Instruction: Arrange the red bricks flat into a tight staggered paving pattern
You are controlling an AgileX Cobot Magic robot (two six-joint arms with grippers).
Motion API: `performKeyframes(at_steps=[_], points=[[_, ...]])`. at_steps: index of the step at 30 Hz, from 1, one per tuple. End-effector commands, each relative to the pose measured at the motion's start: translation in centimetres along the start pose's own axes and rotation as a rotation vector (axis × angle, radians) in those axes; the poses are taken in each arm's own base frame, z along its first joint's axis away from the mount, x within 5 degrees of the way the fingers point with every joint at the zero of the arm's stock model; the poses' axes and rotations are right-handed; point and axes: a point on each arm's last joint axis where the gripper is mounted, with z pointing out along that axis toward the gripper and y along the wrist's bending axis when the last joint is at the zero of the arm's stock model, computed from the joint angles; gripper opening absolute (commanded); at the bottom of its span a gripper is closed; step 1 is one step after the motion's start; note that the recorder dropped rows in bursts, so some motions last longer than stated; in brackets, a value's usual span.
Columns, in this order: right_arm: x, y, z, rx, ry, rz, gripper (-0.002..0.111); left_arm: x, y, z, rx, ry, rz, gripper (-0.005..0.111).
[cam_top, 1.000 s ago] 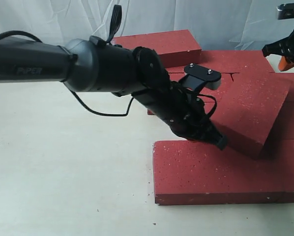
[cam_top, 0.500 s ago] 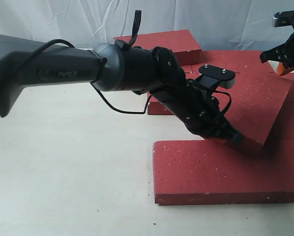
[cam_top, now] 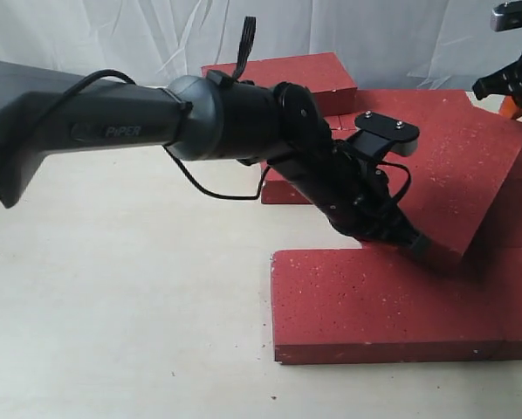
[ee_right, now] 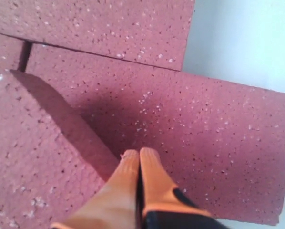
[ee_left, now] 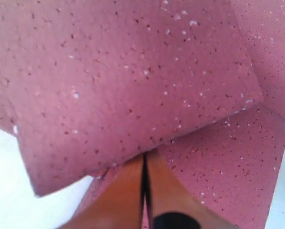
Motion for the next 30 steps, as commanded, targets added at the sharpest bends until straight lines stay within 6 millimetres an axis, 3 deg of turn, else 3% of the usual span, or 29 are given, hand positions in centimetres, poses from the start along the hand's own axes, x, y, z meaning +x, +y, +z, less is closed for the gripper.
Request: performKeyframes(at_steps=[1, 8, 12, 17, 20, 23, 25, 28, 30], points=[[0.2, 0.5, -2.4, -0.043, 0.009, -0.004, -0.001, -1.7, 0.6, -3.8, -0.07, -0.057, -0.003, 0.0], [2.5, 2.4, -3.7, -0.153, 0.05, 0.027, -0.001, -1.6, 2.7, -12.2, -0.189, -0.016, -0.019, 0.0], [3.1, 5.1, -5.4, -0.235, 0.019, 0.028, -0.001, 0.8, 4.5, -13.8, -0.226, 0.014, -0.084, 0.0], [3.8, 9.9, -4.8, -0.292, 0.068, -0.066, -0.001, 3.6, 5.8, -15.0, -0.256, 0.055, -0.143, 0.0], [3.8, 11.5, -4.6, -0.302, 0.074, -0.078, -0.001, 5.2, 6.5, -16.4, -0.293, 0.071, -0.162, 0.0], [3.6, 11.5, -5.1, -0.281, 0.044, -0.083, -0.001, 7.0, 7.4, -18.1, -0.325, 0.082, -0.203, 0.0], [3.6, 10.2, -5.9, -0.187, 0.024, -0.029, -0.001, 8.1, 7.8, -18.5, -0.338, 0.103, -0.223, 0.0], [4.2, 7.6, -7.0, -0.031, 0.035, 0.089, -0.001, 9.3, 7.6, -18.0, -0.316, 0.133, -0.255, 0.0], [5.4, 7.0, -7.1, 0.011, 0.079, 0.092, -0.001, 9.5, 7.2, -16.8, -0.294, 0.146, -0.249, 0.0]])
